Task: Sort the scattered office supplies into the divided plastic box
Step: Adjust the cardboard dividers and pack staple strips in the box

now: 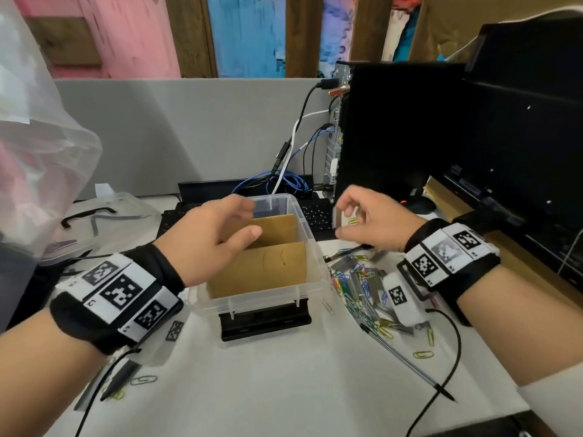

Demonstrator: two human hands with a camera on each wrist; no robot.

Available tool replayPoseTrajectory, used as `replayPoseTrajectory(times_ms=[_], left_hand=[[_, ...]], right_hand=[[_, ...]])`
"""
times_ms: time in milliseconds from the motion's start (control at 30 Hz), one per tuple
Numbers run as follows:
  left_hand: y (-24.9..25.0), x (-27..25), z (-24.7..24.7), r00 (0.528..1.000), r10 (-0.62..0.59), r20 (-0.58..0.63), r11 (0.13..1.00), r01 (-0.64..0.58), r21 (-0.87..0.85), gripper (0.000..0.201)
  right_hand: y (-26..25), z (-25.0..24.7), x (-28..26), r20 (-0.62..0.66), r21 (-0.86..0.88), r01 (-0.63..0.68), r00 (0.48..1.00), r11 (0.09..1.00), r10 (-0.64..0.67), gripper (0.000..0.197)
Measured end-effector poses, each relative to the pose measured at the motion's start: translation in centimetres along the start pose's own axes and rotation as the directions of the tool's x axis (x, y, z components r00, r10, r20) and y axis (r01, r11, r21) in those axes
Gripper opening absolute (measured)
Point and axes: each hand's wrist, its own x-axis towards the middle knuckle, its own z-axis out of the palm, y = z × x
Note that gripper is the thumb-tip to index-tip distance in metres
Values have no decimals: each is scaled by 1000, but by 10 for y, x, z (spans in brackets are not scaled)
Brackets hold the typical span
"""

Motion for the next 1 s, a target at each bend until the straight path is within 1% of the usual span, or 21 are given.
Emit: replayPoseTrajectory(times_ms=[67,133,167,233,267,367,500,567,600,667,700,767,800,833,900,967,1000], left_hand=[[16,2,2,999,24,41,998,-21,-58,38],[28,5,5,997,4,79,992,6,-130,32],[35,7,6,995,-21,101,977,42,-208,28],[45,9,8,986,-87,145,914,137,-383,21],[49,11,8,981,-111,161,884,172,-434,18],[54,13,9,971,-145,190,853,220,-473,13],[56,12,16,957,-176,229,830,269,-488,8],[56,10,21,957,-172,231,858,261,-442,7],[53,10,24,961,-165,224,878,246,-410,7],[47,8,28,972,-136,192,916,197,-348,8],[44,6,30,978,-118,172,932,169,-322,8],[38,4,33,986,-95,139,953,131,-273,9],[35,2,35,987,-96,132,959,127,-253,9],[33,-1,37,986,-98,132,961,128,-245,9],[27,-6,41,987,-95,130,964,123,-234,9],[22,-12,44,991,-77,110,977,97,-190,11],[20,-14,45,993,-63,97,983,79,-168,12]], right_hand=[[-21,-5,-2,-44,56,85,996,995,-83,28],[-41,-6,-6,-26,18,174,985,985,-173,35],[-48,-5,-7,-9,-6,218,976,976,-218,37],[-59,-3,-8,17,-55,292,956,955,-292,39],[-61,-2,-8,25,-81,323,946,943,-322,39],[-64,1,-6,38,-128,370,929,920,-369,41],[-60,6,-13,73,-160,369,929,915,-362,50],[-56,5,-18,127,-136,316,945,939,-300,55],[-51,2,-19,160,-102,262,956,960,-244,54],[-35,-3,-20,213,-42,110,972,993,-98,40],[-23,-5,-20,222,-59,33,975,998,-19,30],[3,-4,-18,204,-188,-104,969,977,142,13],[16,-1,-17,206,-273,-161,953,948,222,7],[29,4,-16,224,-361,-203,929,910,295,6],[49,17,-17,273,-500,-235,871,834,409,9],[64,28,-21,294,-542,-252,837,802,461,15],[69,32,-23,292,-540,-258,835,801,466,18]])
